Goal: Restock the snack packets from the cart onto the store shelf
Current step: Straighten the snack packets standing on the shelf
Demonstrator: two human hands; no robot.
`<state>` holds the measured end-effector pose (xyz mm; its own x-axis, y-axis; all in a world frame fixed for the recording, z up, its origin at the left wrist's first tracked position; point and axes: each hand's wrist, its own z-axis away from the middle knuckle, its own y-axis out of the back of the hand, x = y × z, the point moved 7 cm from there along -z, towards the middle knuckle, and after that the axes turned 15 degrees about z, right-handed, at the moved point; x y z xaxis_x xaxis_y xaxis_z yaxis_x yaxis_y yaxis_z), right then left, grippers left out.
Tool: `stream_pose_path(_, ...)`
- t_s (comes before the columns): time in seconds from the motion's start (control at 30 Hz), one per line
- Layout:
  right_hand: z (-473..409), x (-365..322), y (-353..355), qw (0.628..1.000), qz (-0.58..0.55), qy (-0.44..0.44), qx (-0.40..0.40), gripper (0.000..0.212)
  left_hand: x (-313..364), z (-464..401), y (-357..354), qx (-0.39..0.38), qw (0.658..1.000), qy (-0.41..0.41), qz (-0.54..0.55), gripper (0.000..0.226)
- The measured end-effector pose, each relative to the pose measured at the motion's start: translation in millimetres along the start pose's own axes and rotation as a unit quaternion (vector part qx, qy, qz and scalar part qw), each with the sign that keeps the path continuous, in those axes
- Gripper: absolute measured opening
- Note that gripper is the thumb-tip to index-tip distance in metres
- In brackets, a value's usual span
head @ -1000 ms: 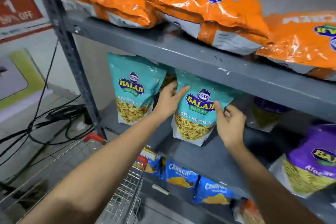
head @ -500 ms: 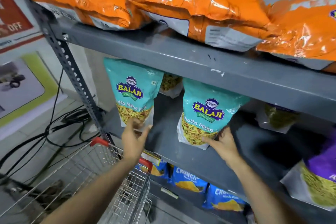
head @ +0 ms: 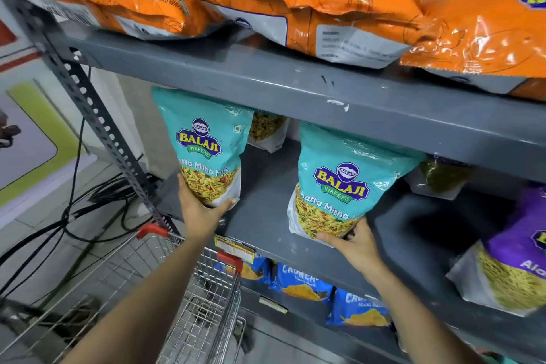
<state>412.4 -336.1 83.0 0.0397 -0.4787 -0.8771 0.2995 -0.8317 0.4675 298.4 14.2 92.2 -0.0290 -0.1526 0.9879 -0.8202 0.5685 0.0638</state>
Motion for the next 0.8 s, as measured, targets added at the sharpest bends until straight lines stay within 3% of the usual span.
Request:
stream_pose_path(0.5,6.1,8.8,0.9,1.000,-0.001,-0.015,-0.006,0.076,-5.9,3.8,3.7,-0.039,0.998,-0.009,-0.045,0.139)
stream_pose_path(0.8,8.9,2.2,4.0,1.000,0.018,-0.011,-0.016,0.090,-3.1,8.3,8.1,-0.035,0.998,-0.005,-0.051,0.133)
